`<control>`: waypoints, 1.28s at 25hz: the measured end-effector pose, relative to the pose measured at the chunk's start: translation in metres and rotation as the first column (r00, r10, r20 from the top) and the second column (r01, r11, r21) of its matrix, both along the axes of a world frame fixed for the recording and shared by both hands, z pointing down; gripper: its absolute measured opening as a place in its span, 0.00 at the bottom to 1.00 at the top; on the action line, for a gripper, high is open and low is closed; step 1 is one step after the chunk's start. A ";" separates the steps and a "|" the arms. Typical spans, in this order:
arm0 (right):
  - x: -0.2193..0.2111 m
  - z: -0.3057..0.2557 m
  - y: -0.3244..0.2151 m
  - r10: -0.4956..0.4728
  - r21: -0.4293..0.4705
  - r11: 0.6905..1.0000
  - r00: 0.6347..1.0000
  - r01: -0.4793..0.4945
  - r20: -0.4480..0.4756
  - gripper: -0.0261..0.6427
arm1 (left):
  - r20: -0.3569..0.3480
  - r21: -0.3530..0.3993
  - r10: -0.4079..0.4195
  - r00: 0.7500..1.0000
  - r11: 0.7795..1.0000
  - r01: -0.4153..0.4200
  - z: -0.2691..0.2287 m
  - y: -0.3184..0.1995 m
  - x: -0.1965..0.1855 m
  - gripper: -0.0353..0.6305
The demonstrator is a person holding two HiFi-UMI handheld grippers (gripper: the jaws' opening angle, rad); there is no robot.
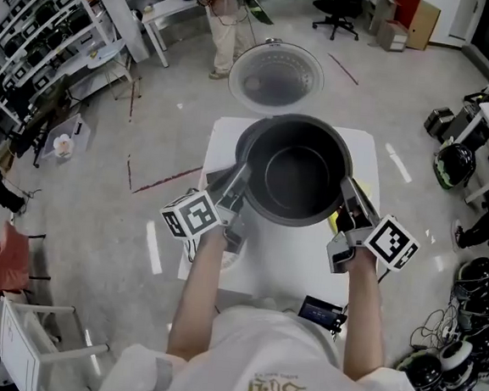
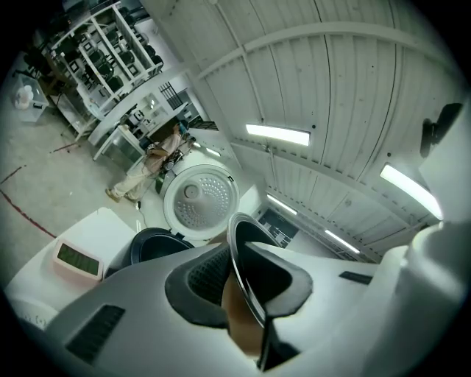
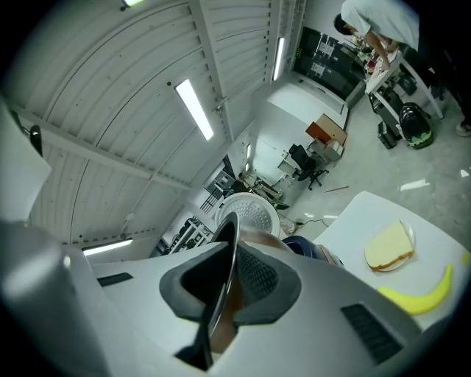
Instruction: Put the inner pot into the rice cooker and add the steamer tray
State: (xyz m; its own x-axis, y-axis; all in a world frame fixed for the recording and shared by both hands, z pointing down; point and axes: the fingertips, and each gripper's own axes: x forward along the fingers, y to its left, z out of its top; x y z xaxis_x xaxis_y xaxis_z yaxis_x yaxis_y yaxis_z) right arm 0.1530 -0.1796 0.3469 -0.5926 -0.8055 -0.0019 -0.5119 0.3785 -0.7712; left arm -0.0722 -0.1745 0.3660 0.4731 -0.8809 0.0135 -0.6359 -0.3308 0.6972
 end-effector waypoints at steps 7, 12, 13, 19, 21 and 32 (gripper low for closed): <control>-0.036 -0.007 -0.035 -0.017 0.012 1.000 1.000 0.017 0.004 0.10 | -0.015 0.008 -0.015 1.000 1.000 0.015 -0.003 -0.033 -0.037 0.16; -0.053 -0.006 -0.057 -0.008 0.007 1.000 1.000 0.008 0.000 0.10 | -0.032 0.013 -0.009 0.999 1.000 0.009 -0.005 -0.057 -0.054 0.16; -0.055 -0.006 -0.062 -0.006 0.006 1.000 1.000 0.006 -0.002 0.10 | -0.036 0.014 -0.007 0.999 1.000 0.007 -0.004 -0.062 -0.056 0.16; -0.069 0.004 -0.085 0.009 -0.013 1.000 1.000 -0.009 -0.011 0.10 | -0.057 0.005 -0.001 0.998 1.000 0.001 0.006 -0.089 -0.070 0.16; -0.072 0.011 -0.091 0.014 -0.027 1.000 1.000 -0.014 -0.015 0.10 | -0.064 -0.008 0.003 0.998 1.000 -0.004 0.012 -0.095 -0.071 0.16; -0.068 0.058 -0.110 0.046 -0.133 0.990 0.999 -0.048 -0.020 0.10 | -0.055 -0.093 0.036 0.998 0.995 -0.041 0.052 -0.118 -0.067 0.16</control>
